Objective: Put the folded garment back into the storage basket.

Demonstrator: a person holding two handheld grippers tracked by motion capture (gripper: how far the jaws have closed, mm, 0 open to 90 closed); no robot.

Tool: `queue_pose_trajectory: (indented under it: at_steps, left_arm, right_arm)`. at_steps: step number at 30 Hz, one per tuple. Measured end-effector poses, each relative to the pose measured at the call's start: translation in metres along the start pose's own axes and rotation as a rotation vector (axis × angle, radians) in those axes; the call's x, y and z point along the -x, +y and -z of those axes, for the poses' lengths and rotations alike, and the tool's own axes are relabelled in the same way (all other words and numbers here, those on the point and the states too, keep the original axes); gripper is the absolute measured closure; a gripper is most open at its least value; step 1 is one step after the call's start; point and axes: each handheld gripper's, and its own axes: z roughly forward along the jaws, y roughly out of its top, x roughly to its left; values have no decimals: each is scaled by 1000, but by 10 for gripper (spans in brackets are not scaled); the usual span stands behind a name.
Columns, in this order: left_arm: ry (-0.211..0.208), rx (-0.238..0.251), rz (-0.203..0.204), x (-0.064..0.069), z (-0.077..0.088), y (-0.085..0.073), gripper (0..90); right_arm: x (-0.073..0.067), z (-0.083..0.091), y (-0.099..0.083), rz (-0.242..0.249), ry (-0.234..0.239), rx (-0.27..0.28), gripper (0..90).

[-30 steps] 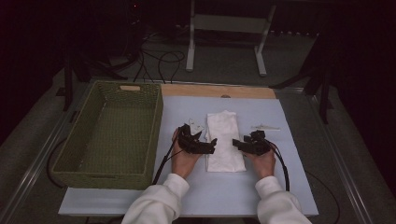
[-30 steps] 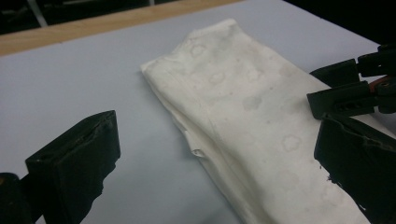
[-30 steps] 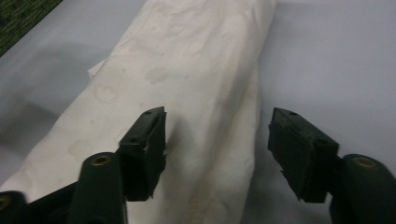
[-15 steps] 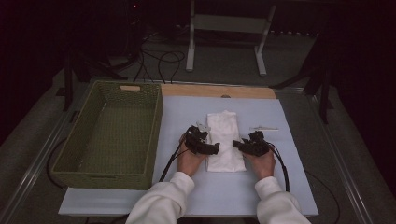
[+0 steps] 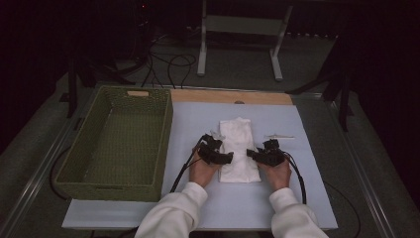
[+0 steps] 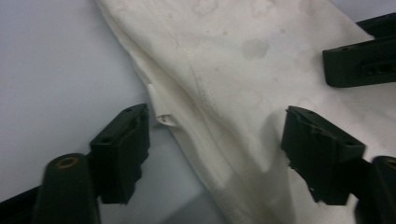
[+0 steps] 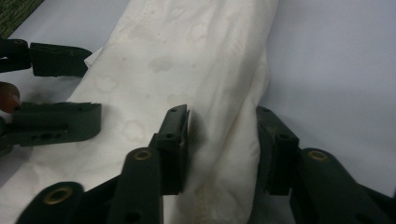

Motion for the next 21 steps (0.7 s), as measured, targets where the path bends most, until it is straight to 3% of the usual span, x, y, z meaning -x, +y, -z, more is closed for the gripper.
queue_pose_trajectory:
  at_steps: [6,13,21]
  left_arm:
    - [-10,7,18,0,0,0,462]
    - [-33,8,77,-1,0,1,694]
    - [-50,12,90,0,0,1,821]
  right_arm:
    - [0,0,0,-7,13,-8,663]
    - [-1,0,0,-19,17,-6,745]
    - [-3,1,0,-18,11,4,782]
